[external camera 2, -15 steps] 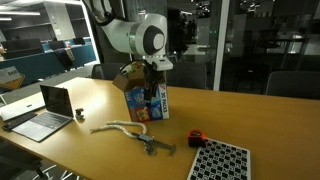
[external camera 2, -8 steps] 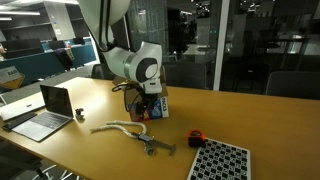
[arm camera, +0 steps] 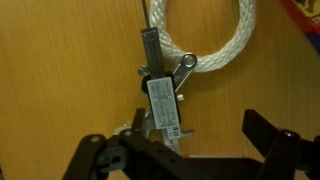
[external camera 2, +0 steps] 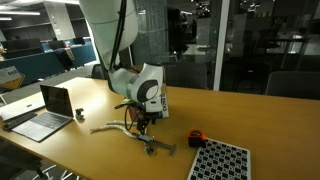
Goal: Put the callipers in the box
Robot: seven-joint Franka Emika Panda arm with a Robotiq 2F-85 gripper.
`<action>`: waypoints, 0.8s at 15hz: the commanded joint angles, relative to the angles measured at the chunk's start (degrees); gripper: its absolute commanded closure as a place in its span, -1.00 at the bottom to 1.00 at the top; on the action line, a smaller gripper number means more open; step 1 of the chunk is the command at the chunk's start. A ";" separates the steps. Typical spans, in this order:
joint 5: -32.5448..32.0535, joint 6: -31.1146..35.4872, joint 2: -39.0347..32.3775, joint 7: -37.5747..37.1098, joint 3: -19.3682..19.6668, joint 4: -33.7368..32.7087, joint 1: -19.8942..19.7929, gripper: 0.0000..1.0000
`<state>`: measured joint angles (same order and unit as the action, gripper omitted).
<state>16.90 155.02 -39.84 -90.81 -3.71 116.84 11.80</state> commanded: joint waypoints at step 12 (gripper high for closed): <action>5.16 0.41 -7.32 18.64 -7.97 -5.82 -7.27 -1.00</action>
<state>19.33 156.71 -46.17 -77.59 -9.45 112.50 6.74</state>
